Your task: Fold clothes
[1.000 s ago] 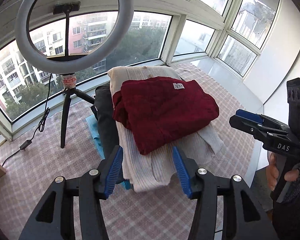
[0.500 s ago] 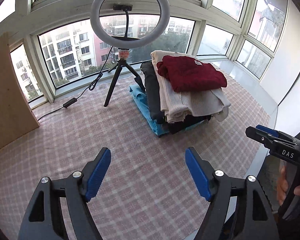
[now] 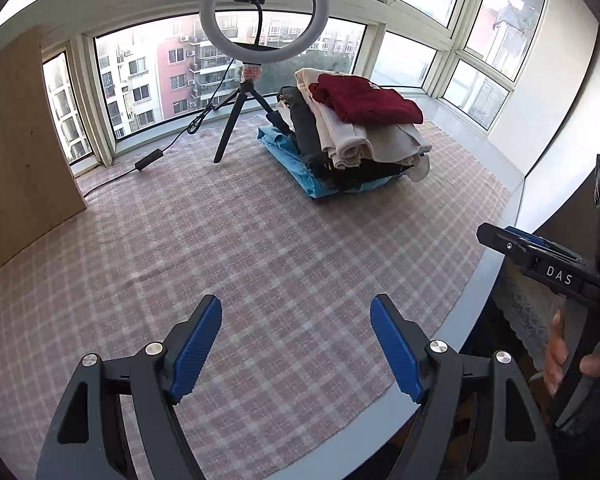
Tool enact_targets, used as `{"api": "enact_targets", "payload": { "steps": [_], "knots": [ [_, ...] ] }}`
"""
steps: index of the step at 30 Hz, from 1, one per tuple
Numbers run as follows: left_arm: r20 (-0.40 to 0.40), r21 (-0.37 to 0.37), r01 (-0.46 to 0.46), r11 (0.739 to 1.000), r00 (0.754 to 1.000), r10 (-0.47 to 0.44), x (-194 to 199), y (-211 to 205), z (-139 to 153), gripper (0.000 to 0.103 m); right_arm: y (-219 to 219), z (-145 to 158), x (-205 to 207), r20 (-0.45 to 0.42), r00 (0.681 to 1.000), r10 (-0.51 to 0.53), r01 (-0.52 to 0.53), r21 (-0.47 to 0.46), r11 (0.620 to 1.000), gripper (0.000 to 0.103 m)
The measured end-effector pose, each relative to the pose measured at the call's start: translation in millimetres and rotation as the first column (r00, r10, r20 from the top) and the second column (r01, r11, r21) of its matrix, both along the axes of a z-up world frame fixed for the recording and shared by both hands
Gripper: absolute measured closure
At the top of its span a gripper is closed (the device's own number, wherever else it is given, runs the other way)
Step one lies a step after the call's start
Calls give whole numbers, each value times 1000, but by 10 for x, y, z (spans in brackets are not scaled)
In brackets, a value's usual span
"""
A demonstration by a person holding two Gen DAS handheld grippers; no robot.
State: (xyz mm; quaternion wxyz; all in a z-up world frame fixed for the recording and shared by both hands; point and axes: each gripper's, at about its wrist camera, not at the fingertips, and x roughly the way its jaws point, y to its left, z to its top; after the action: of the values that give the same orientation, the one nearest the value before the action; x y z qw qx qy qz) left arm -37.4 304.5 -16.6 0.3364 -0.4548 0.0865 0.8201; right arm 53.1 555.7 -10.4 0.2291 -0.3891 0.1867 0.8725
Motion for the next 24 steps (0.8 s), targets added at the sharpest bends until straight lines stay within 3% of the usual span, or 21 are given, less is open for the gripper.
{"api": "enact_targets", "payload": {
  "steps": [12,24],
  "knots": [
    [-66,15,13,1000,998,-12,198,-429,158,28,-699,213,236,-5,997,-71,71,136,988,36],
    [-160,68,-164,984,972,172,328,-1307,494,27,-1276,505,147,-53,998,37,-25,206,978,36]
  ]
}}
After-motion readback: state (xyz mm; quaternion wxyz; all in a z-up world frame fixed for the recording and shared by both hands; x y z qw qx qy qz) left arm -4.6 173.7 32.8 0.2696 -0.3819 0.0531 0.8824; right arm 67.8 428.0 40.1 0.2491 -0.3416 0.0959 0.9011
